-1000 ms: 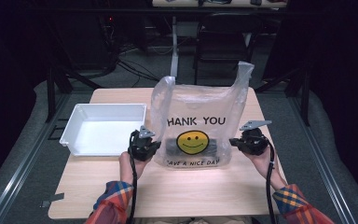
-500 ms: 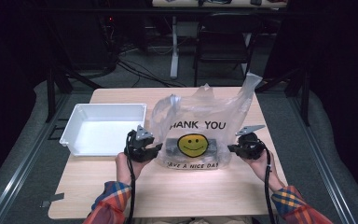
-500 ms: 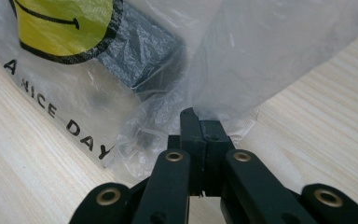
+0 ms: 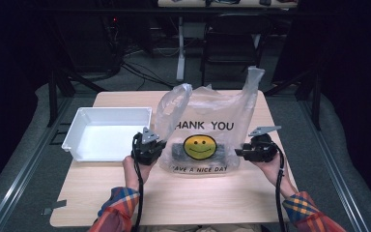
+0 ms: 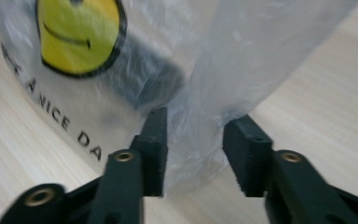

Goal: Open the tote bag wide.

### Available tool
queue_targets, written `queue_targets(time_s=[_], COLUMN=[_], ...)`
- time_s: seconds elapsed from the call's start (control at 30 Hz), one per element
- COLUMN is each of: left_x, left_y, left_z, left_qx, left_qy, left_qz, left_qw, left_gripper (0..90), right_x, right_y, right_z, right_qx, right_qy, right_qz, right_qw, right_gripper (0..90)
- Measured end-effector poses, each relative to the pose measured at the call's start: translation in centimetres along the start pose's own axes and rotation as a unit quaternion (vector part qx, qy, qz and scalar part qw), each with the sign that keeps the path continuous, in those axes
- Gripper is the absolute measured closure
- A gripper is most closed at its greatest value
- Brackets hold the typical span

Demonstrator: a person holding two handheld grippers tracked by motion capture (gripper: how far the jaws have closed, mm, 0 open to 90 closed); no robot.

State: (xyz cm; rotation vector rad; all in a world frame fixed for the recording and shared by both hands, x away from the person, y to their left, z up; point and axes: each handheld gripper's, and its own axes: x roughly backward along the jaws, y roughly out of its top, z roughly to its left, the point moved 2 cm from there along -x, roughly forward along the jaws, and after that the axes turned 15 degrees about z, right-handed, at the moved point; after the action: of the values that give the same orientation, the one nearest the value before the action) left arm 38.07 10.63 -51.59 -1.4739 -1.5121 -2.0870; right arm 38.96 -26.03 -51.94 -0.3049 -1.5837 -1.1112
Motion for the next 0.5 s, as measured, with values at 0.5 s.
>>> queue_targets(time_s=[0.5], left_x=[-0.8], left_y=[-0.3], left_z=[0.0], left_qx=[-0.010], left_qy=[-0.020], left_qz=[0.029], left_qw=[0.9993], left_gripper=[89.5], right_x=[-0.4], right_y=[2.0], right_z=[-0.8], right_qx=[-0.029], right_qy=[0.019], right_qz=[-0.040], right_qw=[0.9986], right_gripper=[77.8])
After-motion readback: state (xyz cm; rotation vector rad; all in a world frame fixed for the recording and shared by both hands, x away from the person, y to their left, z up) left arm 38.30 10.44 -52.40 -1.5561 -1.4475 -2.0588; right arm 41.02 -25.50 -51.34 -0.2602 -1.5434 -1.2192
